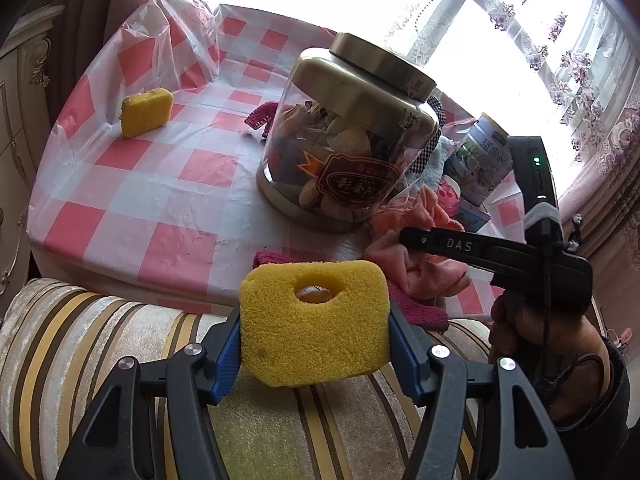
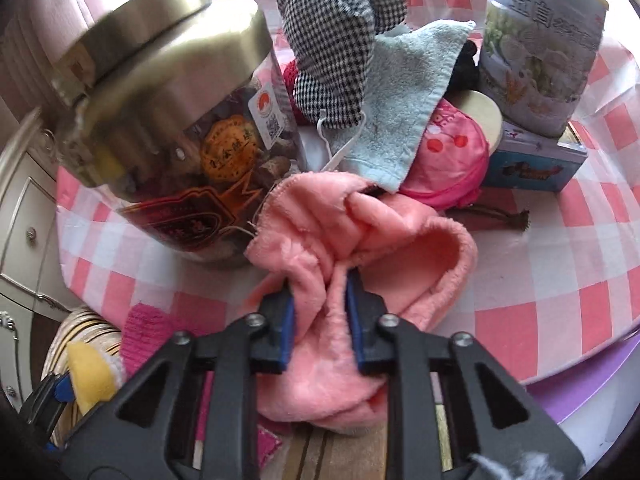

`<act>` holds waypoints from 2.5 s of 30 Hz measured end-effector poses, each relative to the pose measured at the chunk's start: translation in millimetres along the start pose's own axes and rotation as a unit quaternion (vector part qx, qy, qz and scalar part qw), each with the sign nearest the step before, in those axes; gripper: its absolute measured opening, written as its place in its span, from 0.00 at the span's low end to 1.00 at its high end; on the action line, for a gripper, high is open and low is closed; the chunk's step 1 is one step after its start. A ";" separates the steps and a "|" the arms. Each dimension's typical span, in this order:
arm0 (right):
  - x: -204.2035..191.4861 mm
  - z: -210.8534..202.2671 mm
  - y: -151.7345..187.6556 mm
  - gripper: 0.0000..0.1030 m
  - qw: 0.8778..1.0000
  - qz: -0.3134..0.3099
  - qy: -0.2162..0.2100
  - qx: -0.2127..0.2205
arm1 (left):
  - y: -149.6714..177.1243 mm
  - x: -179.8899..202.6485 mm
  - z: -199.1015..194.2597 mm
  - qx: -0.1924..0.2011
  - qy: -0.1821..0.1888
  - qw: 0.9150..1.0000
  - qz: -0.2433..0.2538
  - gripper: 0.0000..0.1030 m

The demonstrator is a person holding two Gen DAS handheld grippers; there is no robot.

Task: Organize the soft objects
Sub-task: 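Grasp the yellow sponge with the left tool while the right tool grasps the pink towel, then carry the sponge and pink towel into the white box and release both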

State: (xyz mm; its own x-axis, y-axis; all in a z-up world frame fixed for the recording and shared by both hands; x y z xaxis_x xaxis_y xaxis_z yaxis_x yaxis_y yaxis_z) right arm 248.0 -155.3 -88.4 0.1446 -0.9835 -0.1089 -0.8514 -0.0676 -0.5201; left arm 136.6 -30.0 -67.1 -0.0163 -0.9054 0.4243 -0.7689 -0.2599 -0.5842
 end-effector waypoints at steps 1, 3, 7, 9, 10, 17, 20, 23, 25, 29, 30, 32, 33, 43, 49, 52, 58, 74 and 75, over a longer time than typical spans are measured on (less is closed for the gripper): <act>2.4 -4.5 1.3 0.22 1.000 0.002 -0.005 0.004 | -0.3 0.3 -0.7 0.002 0.000 1.000 0.001 0.62; 2.9 -16.5 4.6 0.21 1.000 0.004 -0.024 0.017 | -1.2 1.0 -1.7 0.005 -0.002 1.000 0.002 0.62; 12.9 -44.5 13.4 0.17 0.998 0.009 -0.043 0.047 | -3.8 5.6 -7.0 0.016 -0.006 1.000 0.010 0.62; 20.8 -57.7 17.6 0.15 0.997 0.016 -0.048 0.059 | -5.7 9.3 -11.6 0.025 -0.009 0.999 0.018 0.62; 24.2 -63.4 19.5 0.14 0.997 0.017 -0.049 0.063 | -6.9 11.2 -14.2 0.030 -0.010 0.999 0.021 0.62; 44.7 -94.3 17.1 0.11 0.995 0.018 -0.047 0.090 | -6.8 26.9 -20.1 0.039 -0.001 0.999 0.032 0.61; 47.3 -90.5 19.4 0.33 0.997 0.006 -0.039 0.067 | -4.2 32.7 -18.7 0.038 0.001 0.999 0.038 0.61; 37.5 -81.8 15.6 0.95 0.997 0.004 -0.044 0.069 | -2.3 35.7 -17.4 0.037 0.000 0.998 0.043 0.61; 31.1 -75.5 11.1 0.95 0.997 -0.002 -0.038 0.062 | -1.9 35.0 -16.8 0.036 -0.001 0.998 0.043 0.61; 12.9 -43.3 -2.3 0.95 0.999 -0.027 -0.015 0.033 | -1.5 31.7 -16.0 0.035 0.001 0.999 0.036 0.62; 9.6 -35.9 -4.7 0.95 0.999 -0.034 -0.008 0.029 | -1.3 31.3 -15.9 0.035 0.001 0.999 0.036 0.62; 4.3 -19.3 -7.9 0.91 0.999 -0.050 0.005 0.016 | -1.2 30.5 -15.4 0.035 0.001 0.999 0.035 0.62; 2.7 -9.2 -7.7 0.83 0.998 -0.058 0.012 0.002 | -1.2 30.1 -15.2 0.034 0.001 0.999 0.034 0.62; 19.7 -56.3 2.1 0.13 0.997 -0.031 -0.057 0.049 | -3.2 32.6 -19.8 0.044 0.000 0.998 0.037 0.62; 58.4 -106.3 20.8 0.13 0.993 0.004 -0.071 0.090 | -4.4 49.1 -24.5 0.052 0.012 0.997 0.051 0.61; 76.2 -128.3 28.4 0.13 0.992 0.017 -0.068 0.103 | -3.1 62.2 -24.2 0.050 0.022 0.997 0.060 0.61; 117.1 -152.9 43.1 0.13 0.992 0.038 -0.034 0.118 | 1.8 100.5 -21.0 0.038 0.057 0.994 0.088 0.61; 241.9 -175.3 113.0 0.15 0.986 0.100 0.083 0.102 | 62.4 254.1 18.8 -0.050 0.163 0.960 0.220 0.62; 250.1 -177.0 117.2 0.15 0.985 0.107 0.089 0.101 | 68.1 263.2 21.5 -0.057 0.169 0.957 0.229 0.62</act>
State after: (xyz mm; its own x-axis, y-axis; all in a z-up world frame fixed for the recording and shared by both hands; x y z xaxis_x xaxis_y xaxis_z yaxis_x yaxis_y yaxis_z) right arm 95.2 -439.0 -26.6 -0.1326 -0.9868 -0.0931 -0.7324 0.1608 -0.6617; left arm 93.7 -293.2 -10.2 -0.5594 -0.7506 0.3516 -0.6957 0.1946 -0.6915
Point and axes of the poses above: each gripper's, at about its wrist camera, not at the fingertips, and z roughly the way its jaws point, x to its right, y to its underside, the point moved 9 cm from there along z, roughly the way its jaws point, and after that the axes turned 4 degrees about y, right-handed, at the moved point
